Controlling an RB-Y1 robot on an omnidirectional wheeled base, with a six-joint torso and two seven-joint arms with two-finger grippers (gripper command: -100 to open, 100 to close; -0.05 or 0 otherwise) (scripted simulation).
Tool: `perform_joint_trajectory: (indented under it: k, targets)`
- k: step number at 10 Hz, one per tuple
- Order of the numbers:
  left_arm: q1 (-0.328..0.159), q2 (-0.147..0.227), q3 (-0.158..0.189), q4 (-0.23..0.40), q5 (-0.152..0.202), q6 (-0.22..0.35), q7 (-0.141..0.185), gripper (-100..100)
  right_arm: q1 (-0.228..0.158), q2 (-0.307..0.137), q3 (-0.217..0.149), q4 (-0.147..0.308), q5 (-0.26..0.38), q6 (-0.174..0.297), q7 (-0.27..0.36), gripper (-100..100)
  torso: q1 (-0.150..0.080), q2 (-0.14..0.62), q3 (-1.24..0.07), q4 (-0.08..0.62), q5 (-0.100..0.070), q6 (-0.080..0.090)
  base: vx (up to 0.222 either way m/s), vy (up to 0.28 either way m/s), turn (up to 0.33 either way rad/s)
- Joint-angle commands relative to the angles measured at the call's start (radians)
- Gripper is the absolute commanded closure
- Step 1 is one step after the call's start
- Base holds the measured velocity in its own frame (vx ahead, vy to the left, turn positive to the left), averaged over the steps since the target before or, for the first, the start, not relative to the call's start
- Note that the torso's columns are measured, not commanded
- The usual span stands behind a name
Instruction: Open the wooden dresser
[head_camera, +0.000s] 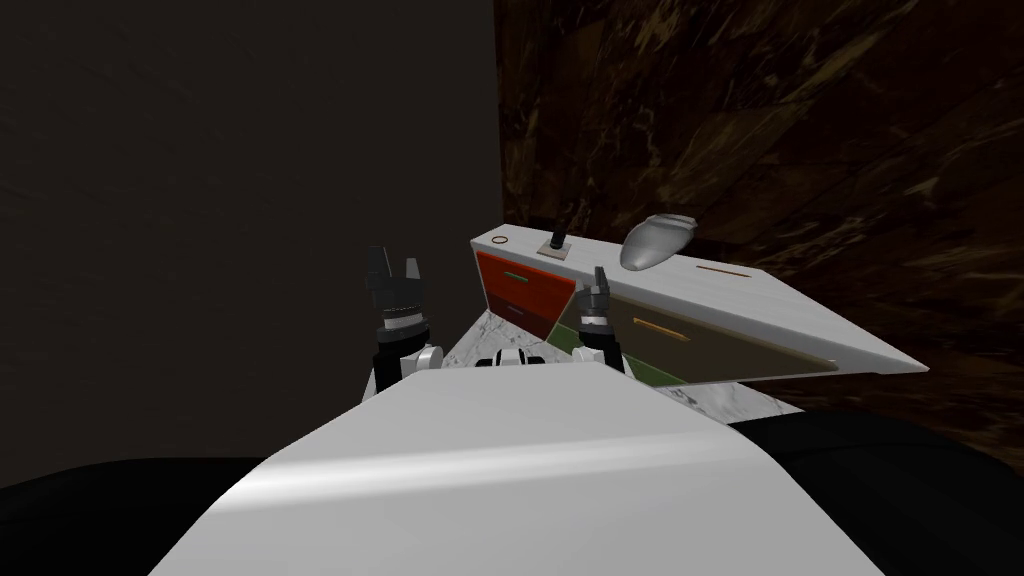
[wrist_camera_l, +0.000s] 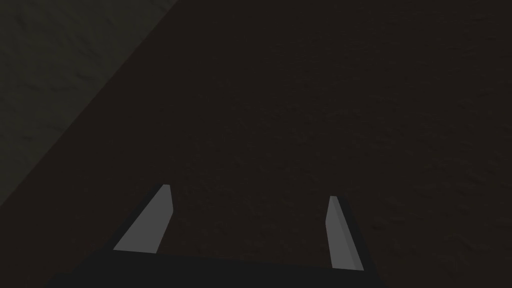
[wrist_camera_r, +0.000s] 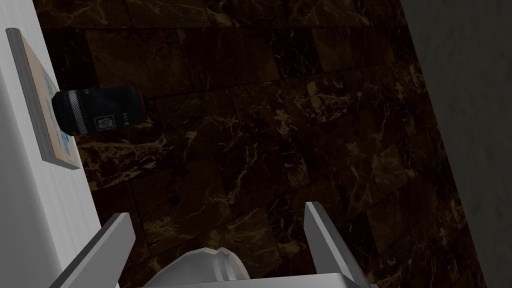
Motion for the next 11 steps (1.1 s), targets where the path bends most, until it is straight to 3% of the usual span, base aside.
perform_joint_trajectory:
  k: [1,3,8,11]
  targets:
    - [0.0,0.0,0.0,0.0,0.0,0.0,0.0,0,-0.013,-0.049,-0.001,0.034,0.074,0.05,0.037,-100,-0.001,0.001,-0.001,0.001,0.0,0.0,0.023,0.057,0.016]
    - [0.0,0.0,0.0,0.0,0.0,0.0,0.0,0,-0.028,-0.079,-0.003,0.072,0.134,0.1,0.075,-100,-0.001,0.001,-0.001,0.001,0.0,0.0,0.039,0.063,0.02]
    - [0.0,0.0,0.0,0.0,0.0,0.0,0.0,0,-0.046,-0.104,-0.005,0.116,0.245,0.158,0.121,-100,-0.002,0.002,0.0,0.002,-0.001,0.0,0.021,0.046,0.011]
    - [0.0,0.0,0.0,0.0,0.0,0.0,0.0,0,-0.067,-0.124,-0.009,0.165,0.335,0.223,0.173,-100,-0.001,0.002,-0.001,0.001,0.0,0.0,0.019,0.047,0.017]
